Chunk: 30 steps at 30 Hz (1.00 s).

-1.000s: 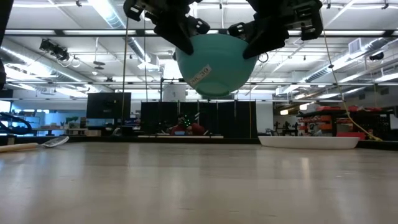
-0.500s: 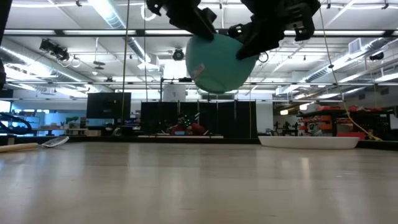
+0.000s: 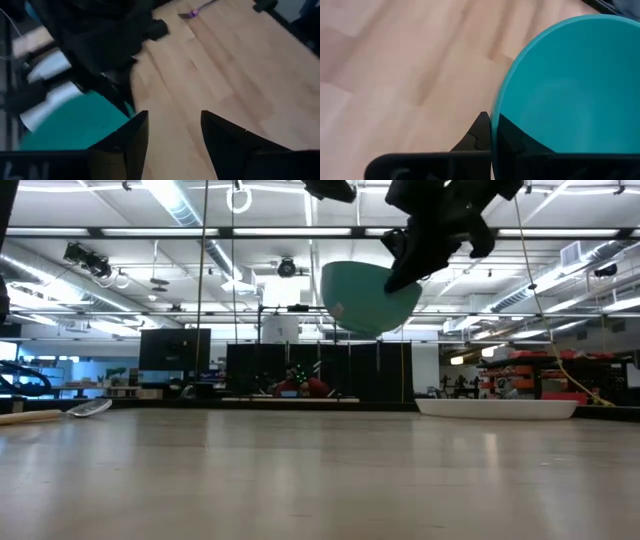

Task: Set table place
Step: Put the green bowl on the blue plate

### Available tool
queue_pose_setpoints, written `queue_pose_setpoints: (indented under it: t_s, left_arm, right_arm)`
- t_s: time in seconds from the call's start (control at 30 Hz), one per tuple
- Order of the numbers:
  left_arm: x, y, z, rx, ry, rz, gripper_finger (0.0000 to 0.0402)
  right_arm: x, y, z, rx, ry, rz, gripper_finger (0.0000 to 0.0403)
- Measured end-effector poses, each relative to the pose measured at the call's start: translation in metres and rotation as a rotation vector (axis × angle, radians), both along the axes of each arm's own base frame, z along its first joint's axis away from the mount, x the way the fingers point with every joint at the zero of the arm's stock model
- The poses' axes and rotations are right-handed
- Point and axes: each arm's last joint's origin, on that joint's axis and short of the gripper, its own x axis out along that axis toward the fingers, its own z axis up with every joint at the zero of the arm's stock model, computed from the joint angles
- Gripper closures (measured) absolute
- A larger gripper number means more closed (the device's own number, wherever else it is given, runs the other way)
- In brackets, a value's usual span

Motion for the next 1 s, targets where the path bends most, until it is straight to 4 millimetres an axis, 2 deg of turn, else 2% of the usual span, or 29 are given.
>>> queue_pose_setpoints:
  t_s: [0.1,0.23,0.37,0.5,0.63,0.8,1.0]
  left_arm:
    - [-0.006,-0.002,0.010,-0.039,0.035,0.029,0.0225]
    - [-0.010,-0.006,0.010,-0.011,0.090,0.074,0.0249]
    - [-0.012,-0.010,0.007,0.074,0.124,0.146,0.0293]
    - [-0.012,-0.016,0.007,0.069,0.126,0.154,0.0346]
    - [-0.012,-0.021,0.007,0.069,0.130,0.141,0.0391]
    - [-0.013,-0.027,0.006,0.048,0.143,0.148,0.0386]
    - [-0.013,-0.029,0.006,0.047,0.144,0.144,0.0394]
  right_arm:
    - [-0.009,-0.001,0.006,-0.004,0.009,-0.109,0.0399]
    - [-0.024,-0.004,0.015,-0.023,0.011,-0.298,0.0398]
    - [-0.044,-0.013,0.021,-0.001,0.026,-0.533,0.0398]
    - [-0.059,-0.034,0.019,0.054,0.056,-0.781,0.0398]
    - [-0.070,-0.061,0.009,0.094,0.118,-0.979,0.0398]
    - [-0.081,-0.090,-0.014,0.134,0.193,-1.113,0.0398]
    - [-0.089,-0.107,-0.038,0.180,0.210,-1.162,0.0398]
